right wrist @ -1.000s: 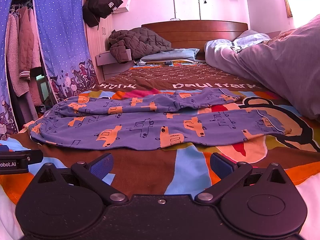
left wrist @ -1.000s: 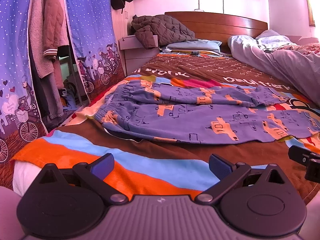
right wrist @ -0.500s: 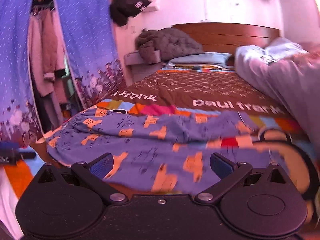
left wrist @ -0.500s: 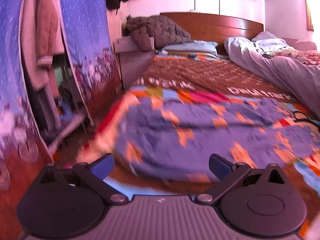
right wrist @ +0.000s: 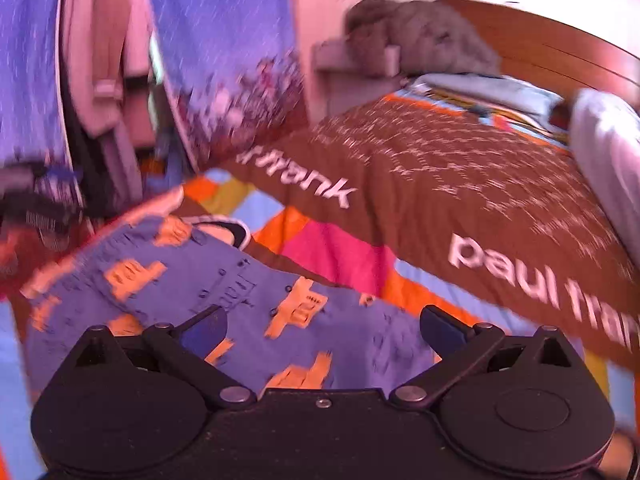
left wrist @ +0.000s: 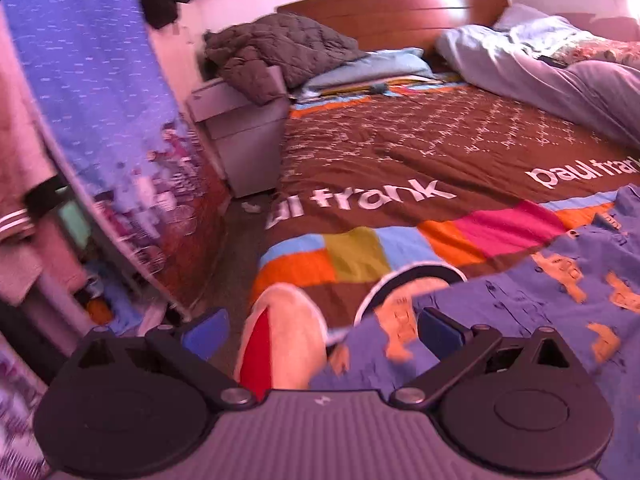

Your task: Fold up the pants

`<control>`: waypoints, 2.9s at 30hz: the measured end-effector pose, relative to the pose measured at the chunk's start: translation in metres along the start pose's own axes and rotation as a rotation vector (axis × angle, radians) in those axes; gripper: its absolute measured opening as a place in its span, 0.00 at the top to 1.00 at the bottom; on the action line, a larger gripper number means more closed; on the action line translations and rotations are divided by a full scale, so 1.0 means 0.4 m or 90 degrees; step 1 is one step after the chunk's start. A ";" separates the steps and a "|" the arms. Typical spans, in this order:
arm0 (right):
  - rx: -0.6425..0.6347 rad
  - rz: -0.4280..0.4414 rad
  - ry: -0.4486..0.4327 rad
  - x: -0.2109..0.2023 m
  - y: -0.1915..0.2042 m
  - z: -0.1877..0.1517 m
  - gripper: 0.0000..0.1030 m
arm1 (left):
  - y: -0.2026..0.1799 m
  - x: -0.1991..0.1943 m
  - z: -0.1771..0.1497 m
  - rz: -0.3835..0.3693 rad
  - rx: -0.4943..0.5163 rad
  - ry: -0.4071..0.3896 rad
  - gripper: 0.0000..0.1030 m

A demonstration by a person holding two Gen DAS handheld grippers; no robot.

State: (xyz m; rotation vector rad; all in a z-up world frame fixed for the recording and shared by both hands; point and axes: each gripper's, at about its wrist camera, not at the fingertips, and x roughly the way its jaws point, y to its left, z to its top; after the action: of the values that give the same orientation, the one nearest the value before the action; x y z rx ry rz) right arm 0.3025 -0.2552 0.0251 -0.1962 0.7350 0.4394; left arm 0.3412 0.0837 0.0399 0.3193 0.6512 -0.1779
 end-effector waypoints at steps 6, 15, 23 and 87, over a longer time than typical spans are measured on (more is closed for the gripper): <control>-0.078 0.014 0.103 0.200 -0.004 0.059 0.33 | -0.032 0.145 0.002 -0.071 0.116 0.055 0.20; -0.111 0.076 0.195 0.391 -0.071 0.086 0.41 | -0.040 0.233 -0.016 -0.172 0.113 0.140 0.75; -0.151 0.077 0.214 0.368 -0.073 0.077 1.00 | -0.052 0.194 -0.001 -0.131 0.052 0.127 0.99; -0.085 -0.147 -0.040 -0.206 0.404 -0.382 1.00 | -0.261 -0.323 -0.390 0.049 0.182 -0.056 0.98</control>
State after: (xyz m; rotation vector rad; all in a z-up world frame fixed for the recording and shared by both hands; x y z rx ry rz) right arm 0.0829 -0.1866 -0.0331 -0.3877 0.6135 0.2726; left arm 0.1247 0.0478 -0.0215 0.6067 0.5249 -0.2112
